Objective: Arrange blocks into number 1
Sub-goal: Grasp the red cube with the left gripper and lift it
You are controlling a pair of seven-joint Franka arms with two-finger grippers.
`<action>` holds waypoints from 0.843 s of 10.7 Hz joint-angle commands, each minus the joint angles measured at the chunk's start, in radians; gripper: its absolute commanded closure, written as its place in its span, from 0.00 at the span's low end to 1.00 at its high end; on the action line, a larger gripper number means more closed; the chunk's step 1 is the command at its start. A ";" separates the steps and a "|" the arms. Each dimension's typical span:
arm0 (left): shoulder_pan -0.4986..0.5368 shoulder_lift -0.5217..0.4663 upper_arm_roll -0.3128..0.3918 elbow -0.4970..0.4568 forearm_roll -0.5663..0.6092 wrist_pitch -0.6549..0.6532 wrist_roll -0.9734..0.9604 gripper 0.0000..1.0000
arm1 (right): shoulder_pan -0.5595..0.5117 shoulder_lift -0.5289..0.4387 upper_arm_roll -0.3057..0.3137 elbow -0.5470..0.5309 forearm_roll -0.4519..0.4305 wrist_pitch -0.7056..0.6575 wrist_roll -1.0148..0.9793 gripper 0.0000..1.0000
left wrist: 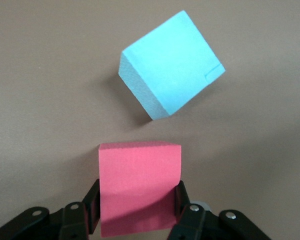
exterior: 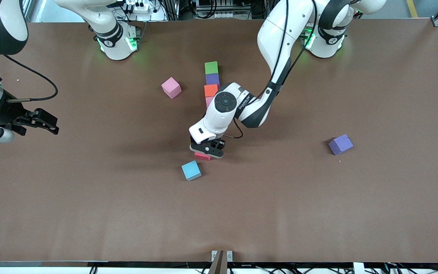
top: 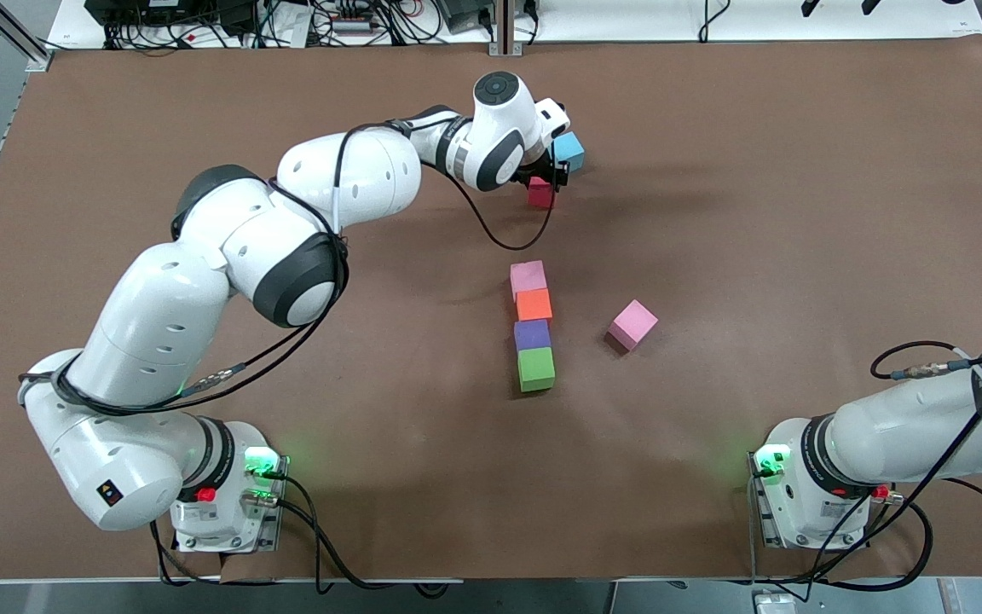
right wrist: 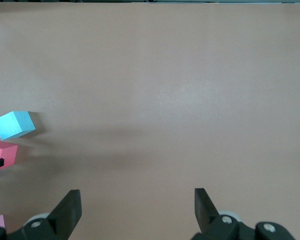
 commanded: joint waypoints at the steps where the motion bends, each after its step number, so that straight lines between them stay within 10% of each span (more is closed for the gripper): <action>1: -0.015 -0.040 0.028 -0.021 -0.030 0.000 -0.035 1.00 | -0.020 0.017 0.019 0.024 -0.006 -0.015 -0.009 0.00; 9: 0.054 -0.316 -0.022 -0.339 -0.036 -0.150 -0.330 1.00 | -0.015 0.017 0.019 0.021 -0.001 -0.024 -0.007 0.00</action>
